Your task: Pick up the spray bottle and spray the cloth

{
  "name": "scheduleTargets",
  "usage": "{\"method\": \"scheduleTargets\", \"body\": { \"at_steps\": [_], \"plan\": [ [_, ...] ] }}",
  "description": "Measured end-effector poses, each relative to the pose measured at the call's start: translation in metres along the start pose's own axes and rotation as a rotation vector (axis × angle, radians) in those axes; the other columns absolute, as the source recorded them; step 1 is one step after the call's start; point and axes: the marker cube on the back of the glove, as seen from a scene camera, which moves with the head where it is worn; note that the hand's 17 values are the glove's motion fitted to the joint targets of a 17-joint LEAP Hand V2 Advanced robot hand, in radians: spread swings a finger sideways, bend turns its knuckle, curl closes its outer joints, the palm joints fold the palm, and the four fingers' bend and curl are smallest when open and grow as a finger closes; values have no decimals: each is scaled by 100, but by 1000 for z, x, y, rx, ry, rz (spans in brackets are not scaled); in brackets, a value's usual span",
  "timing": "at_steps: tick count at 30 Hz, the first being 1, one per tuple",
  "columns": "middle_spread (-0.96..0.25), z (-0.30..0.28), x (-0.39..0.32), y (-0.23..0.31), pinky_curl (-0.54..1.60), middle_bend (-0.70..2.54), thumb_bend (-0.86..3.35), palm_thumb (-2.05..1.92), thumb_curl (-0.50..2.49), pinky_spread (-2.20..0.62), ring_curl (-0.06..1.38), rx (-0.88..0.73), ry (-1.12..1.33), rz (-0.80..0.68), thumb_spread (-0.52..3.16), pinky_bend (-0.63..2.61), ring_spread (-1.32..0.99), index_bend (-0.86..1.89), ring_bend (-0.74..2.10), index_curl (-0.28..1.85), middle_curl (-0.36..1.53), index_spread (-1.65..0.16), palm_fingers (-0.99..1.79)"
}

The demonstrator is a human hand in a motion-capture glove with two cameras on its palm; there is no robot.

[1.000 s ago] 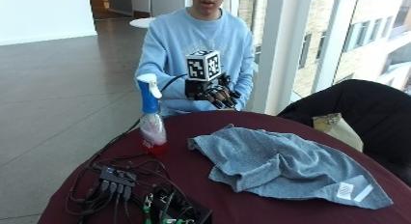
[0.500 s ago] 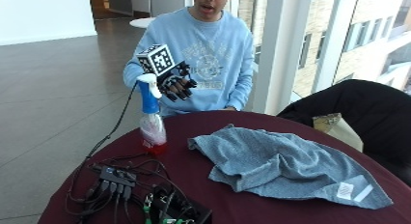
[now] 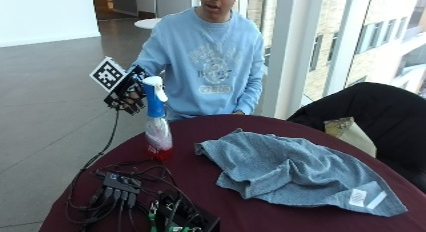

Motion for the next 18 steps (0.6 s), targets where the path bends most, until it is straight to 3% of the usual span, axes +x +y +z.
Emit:
{"method": "scheduleTargets", "body": {
  "at_steps": [2,7,18],
  "plan": [
    [-6,2,11,-12,35,27,-2,58,26,14,31,17,-74,-7,107,38,-2,10,37,21,37,-38,57],
    [-2,21,23,-56,36,25,-2,58,26,14,31,100,-218,172,105,41,-1,10,38,21,37,-38,54],
    [-5,50,26,-103,34,23,-1,63,28,14,31,166,-410,191,100,36,-1,17,40,24,37,-36,70]
  ]
}}
